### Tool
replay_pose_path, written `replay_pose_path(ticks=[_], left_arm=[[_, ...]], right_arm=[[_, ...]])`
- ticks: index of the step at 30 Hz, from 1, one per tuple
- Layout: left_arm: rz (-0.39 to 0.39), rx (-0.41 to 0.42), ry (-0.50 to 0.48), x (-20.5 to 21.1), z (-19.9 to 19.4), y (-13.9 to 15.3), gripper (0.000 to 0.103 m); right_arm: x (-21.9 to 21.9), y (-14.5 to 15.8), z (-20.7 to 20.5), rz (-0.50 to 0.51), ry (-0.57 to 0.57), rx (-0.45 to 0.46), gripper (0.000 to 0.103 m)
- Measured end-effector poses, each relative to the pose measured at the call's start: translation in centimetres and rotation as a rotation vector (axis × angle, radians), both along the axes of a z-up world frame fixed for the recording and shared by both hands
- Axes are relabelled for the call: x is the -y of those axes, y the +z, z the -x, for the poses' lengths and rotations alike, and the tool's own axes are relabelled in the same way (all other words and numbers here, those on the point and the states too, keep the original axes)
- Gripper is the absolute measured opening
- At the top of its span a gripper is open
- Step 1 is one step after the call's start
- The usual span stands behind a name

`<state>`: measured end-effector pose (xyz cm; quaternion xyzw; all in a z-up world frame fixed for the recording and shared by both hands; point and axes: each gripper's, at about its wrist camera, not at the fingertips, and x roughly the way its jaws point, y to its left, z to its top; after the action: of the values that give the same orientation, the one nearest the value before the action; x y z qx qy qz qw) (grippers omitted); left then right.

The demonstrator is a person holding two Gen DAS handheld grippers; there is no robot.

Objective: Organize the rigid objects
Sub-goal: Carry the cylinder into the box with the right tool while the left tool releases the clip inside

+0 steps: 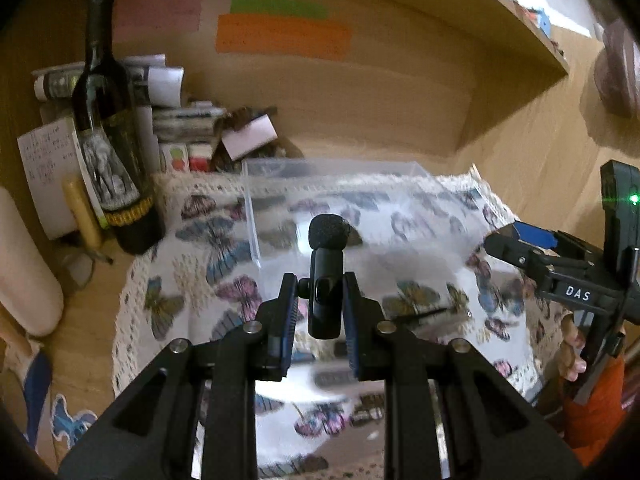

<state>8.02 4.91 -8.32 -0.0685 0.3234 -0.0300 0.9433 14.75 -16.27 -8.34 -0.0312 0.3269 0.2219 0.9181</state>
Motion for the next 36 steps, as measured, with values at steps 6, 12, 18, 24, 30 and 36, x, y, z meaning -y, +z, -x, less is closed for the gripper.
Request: replay_pose_path(ticks=[6, 12, 18, 24, 30, 36], left_arm=[[-0.022, 0.026, 0.012, -0.6, -2.3, 1.0, 0.021], [-0.042, 0.024, 0.021, -0.9, -4.6, 1.2, 0.021], [-0.042, -0.017, 0.052, -1.5, -7.2, 0.3, 0.021], [-0.062, -0.072, 0.046, -1.5, -9.2, -1.4, 0.021], [-0.055, -0.11, 0.05, -1.9, -10.4, -2.7, 0.021], [-0.063, -0.116, 0.031, -1.5, -10.6, -2.9, 0.021]], right_arm=[[-0.7, 1.3, -1.4, -0.001, 0.001, 0.041, 0.079], [-1.7, 2.0, -3.2, 0.005, 0.007, 0.062, 0.079], [-3.2, 1.2, -5.4, 0.031, 0.025, 0.033, 0.079], [-5.0, -1.3, -7.5, 0.05, 0.038, -0.051, 0.079], [-6.3, -2.7, -8.2, 0.086, 0.071, -0.091, 0.079], [-6.6, -3.3, -8.8, 0.085, 0.083, -0.129, 0.08]])
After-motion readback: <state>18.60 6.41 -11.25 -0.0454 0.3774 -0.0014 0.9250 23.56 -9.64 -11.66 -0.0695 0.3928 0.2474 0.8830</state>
